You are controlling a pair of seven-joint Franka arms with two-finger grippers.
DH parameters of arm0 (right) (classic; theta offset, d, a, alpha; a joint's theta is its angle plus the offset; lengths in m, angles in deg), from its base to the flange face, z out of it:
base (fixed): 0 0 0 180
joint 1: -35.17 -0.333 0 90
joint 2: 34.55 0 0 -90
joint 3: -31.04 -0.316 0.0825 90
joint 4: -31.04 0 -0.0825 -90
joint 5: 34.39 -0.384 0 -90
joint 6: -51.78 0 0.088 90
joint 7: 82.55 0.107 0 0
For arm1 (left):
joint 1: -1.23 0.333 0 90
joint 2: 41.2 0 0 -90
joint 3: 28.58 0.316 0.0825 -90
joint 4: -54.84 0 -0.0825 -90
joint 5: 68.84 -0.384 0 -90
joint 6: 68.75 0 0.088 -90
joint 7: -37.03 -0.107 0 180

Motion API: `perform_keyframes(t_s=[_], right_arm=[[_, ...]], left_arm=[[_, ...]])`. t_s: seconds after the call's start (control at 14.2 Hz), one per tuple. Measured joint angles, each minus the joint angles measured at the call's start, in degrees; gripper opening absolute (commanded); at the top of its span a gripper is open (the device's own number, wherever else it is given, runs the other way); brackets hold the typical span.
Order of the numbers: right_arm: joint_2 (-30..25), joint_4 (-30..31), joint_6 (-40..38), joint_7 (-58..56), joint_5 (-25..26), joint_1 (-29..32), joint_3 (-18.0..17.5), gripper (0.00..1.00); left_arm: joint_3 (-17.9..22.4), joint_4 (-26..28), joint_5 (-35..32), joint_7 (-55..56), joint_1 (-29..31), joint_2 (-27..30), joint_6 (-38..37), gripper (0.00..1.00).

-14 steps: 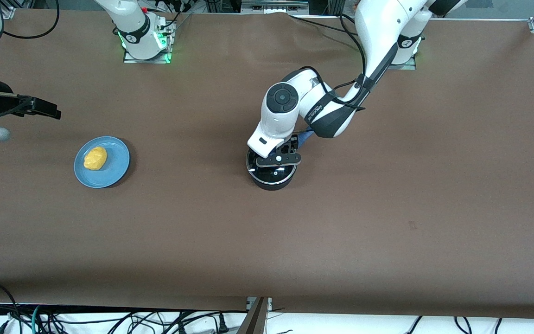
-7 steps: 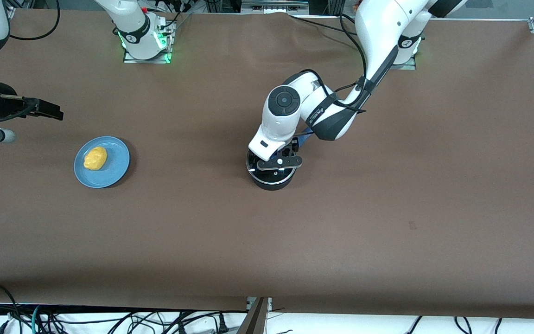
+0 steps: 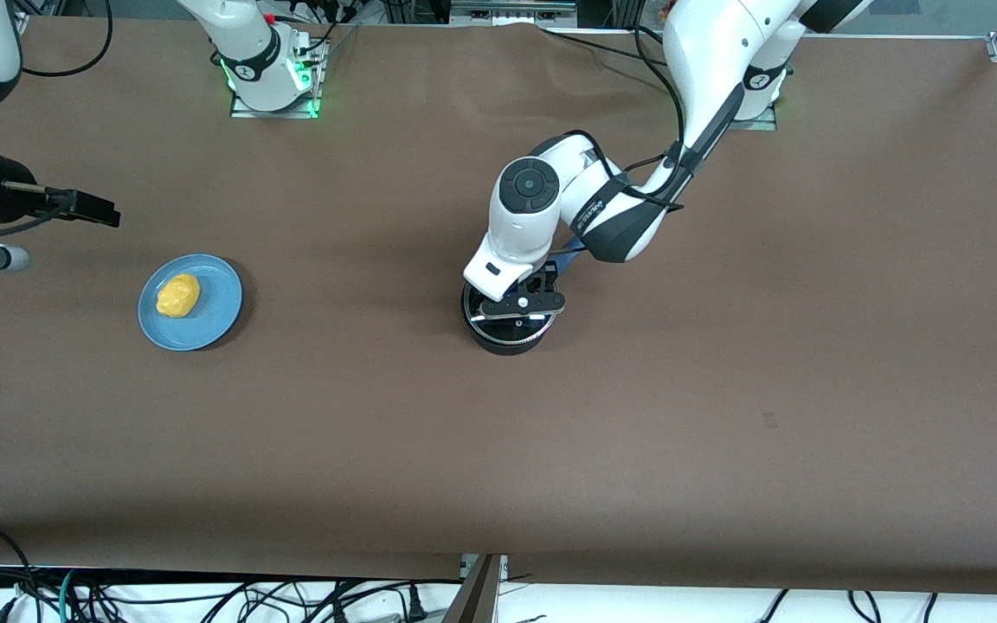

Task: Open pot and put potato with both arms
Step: 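Lift the lid with the left gripper while the right gripper reaches the potato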

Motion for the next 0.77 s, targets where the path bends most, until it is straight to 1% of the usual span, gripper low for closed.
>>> perform_keyframes(t_s=[0.14,0.42,0.63,0.7,0.77], right_arm=[[1.54,2.08,2.93,4.52,2.81,-0.01,-0.01,1.00],[3.04,11.04,15.61,12.40,5.55,-0.02,-0.01,1.00],[3.66,19.81,29.63,15.22,6.40,-0.01,0.00,1.00],[4.25,22.89,34.50,16.48,7.13,-0.01,0.01,1.00],[5.18,25.22,38.00,17.38,8.16,0.00,0.03,1.00]], left_arm=[[0.00,-0.01,0.00,0.05,0.00,0.00,0.00,0.45],[0.00,-0.18,0.00,0.41,0.05,0.00,-0.03,0.45],[0.04,-1.05,0.00,0.70,0.48,0.16,-0.05,0.43],[0.04,-1.54,0.00,0.70,0.86,0.38,-0.09,0.41],[0.03,-1.96,0.00,0.69,1.38,0.78,-0.37,0.41]])
